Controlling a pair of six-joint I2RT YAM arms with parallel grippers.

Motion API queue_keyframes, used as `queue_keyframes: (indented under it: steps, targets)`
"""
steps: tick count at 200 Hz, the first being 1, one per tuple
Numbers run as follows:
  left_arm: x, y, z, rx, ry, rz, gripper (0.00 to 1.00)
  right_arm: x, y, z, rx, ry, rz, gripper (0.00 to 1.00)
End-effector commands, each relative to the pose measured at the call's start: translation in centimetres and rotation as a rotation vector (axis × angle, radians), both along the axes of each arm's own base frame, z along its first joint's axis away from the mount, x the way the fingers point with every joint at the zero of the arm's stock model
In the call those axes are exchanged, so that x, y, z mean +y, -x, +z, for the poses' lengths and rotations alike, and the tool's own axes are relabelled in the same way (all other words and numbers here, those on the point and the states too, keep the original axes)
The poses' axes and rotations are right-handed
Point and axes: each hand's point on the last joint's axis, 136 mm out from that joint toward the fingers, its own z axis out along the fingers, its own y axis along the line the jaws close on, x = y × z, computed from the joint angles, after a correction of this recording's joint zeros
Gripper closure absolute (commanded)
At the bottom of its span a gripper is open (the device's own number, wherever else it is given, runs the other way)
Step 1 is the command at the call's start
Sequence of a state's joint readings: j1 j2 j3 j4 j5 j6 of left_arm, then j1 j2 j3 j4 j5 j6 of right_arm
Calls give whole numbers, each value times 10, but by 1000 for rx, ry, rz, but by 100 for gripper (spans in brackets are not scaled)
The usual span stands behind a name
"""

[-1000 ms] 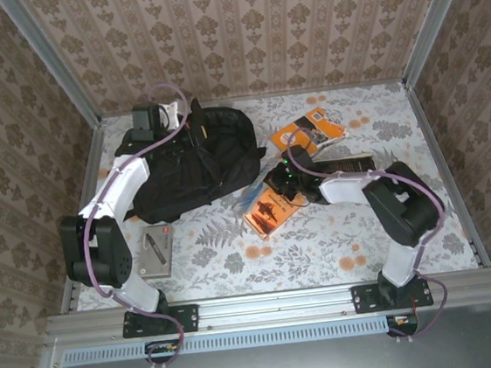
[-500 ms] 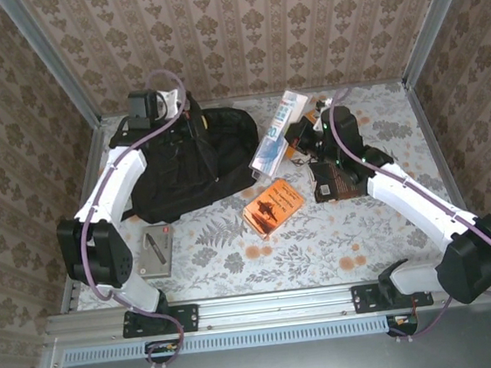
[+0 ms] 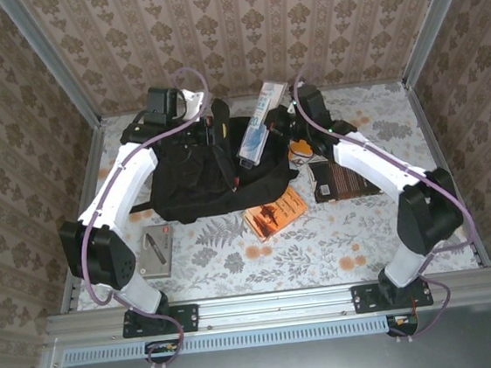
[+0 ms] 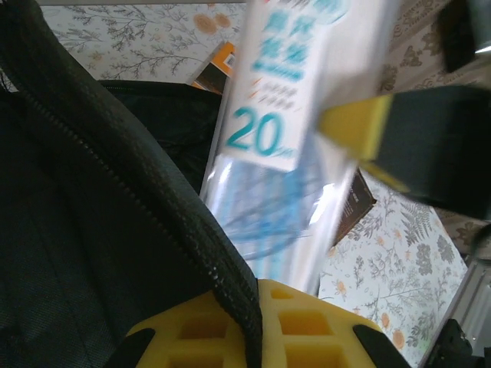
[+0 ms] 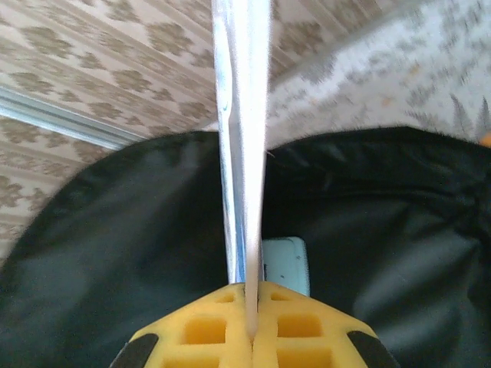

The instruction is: Pack the student bag

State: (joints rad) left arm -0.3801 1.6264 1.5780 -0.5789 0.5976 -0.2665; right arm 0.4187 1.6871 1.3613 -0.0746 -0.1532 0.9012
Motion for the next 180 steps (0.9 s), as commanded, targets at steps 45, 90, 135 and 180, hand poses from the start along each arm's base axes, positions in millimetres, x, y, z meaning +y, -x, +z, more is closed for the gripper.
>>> queue_keyframes:
  steps: [45,90,135,180]
  targets:
    - [14,-4,46,-45,184,-18,100,75,-22,-43,241,-257,78,100]
    - [16,-10,56,-58,210,-20,100,112,-20,-74,424,-263,212,100]
    - [26,-18,55,-52,215,4,100,146,-6,-76,478,-236,371,56]
    - [29,-19,52,-44,213,18,100,103,-9,-56,380,-112,263,36]
